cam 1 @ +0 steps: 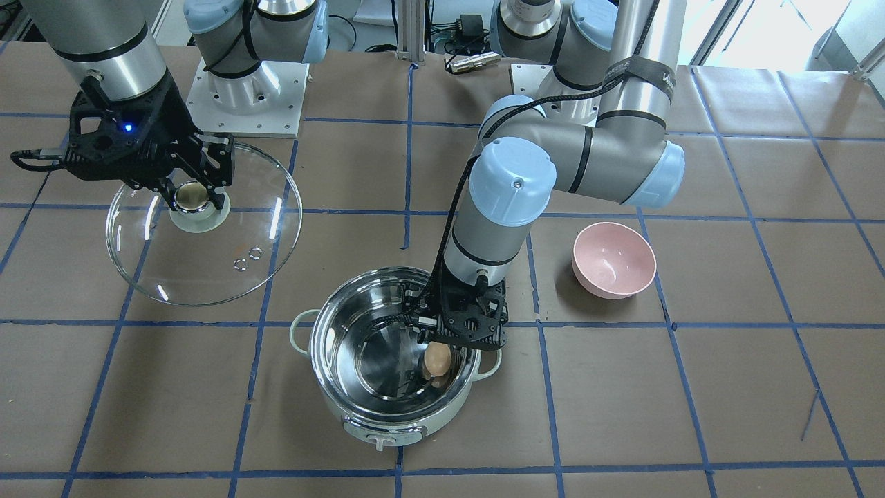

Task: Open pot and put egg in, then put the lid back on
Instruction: 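Lower the egg into the pot and open the left gripper, then carry the glass lid over the pot with the right gripper while the left gripper withdraws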

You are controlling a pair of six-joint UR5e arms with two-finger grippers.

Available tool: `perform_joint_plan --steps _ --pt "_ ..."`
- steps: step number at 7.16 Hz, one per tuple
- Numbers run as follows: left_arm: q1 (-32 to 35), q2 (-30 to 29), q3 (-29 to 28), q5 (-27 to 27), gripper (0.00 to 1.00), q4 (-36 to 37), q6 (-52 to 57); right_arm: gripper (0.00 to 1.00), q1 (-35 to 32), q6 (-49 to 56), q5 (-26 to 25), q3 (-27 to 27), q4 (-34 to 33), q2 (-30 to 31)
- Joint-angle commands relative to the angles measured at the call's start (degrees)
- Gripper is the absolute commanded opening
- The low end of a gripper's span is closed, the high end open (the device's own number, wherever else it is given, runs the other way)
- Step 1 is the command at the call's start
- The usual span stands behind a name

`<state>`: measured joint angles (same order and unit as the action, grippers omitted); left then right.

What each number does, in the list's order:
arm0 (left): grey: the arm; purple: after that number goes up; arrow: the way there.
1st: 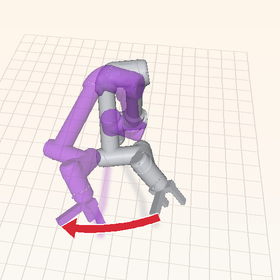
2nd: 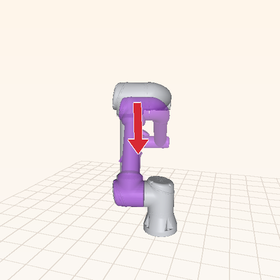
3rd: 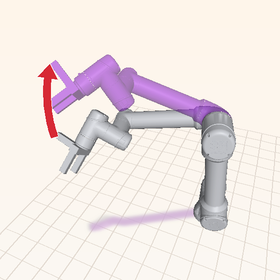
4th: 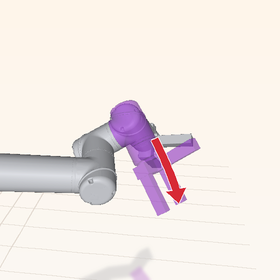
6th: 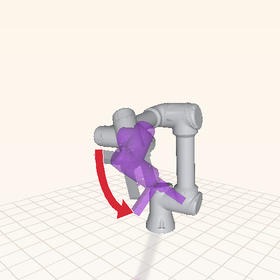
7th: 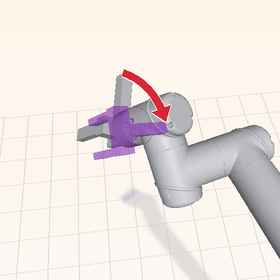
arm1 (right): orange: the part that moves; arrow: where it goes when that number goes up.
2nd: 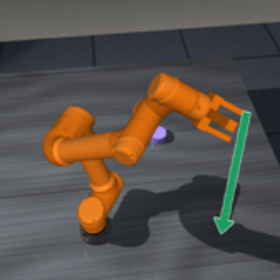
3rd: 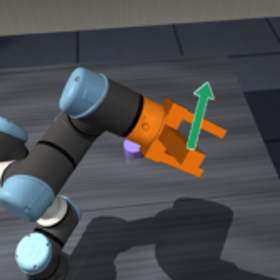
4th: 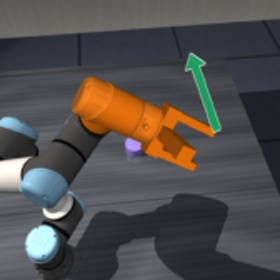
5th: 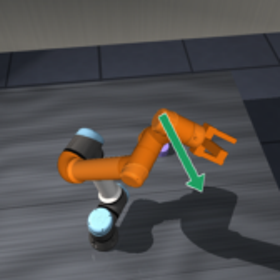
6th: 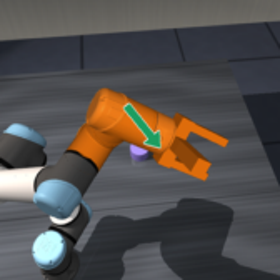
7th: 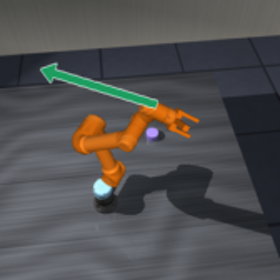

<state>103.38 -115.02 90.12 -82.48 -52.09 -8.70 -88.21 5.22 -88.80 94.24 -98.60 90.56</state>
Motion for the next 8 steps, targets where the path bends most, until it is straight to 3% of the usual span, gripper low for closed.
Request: perform_joint_plan --steps 1,3,4,5,7,8 --pt "-0.02 0.49 0.14 -0.05 0.82 0.59 -0.09 0.41 -0.12 -0.21 -0.06 0.33 -0.54 0.05" --pt "-0.46 3.03 -0.30 -0.31 0.90 -0.02 0.00 0.41 -0.30 -0.30 0.02 0.33 -0.54 0.23" --pt "-2.20 4.96 -0.21 -0.23 0.92 -3.85 0.17 0.40 -0.56 -1.34 0.03 0.15 -0.45 0.32" --pt "-5.18 8.55 -1.00 -0.05 0.92 -13.03 0.26 0.40 -2.22 -6.49 1.77 -0.19 -0.54 0.40" --pt "-11.51 16.37 -1.18 -0.40 0.92 -29.55 0.87 0.40 -9.58 -11.37 3.37 -0.89 -7.79 -3.43" --pt "-14.32 19.71 -1.27 -4.75 0.92 -38.26 3.40 0.39 -12.75 -13.99 3.45 -2.64 -9.49 -6.33"
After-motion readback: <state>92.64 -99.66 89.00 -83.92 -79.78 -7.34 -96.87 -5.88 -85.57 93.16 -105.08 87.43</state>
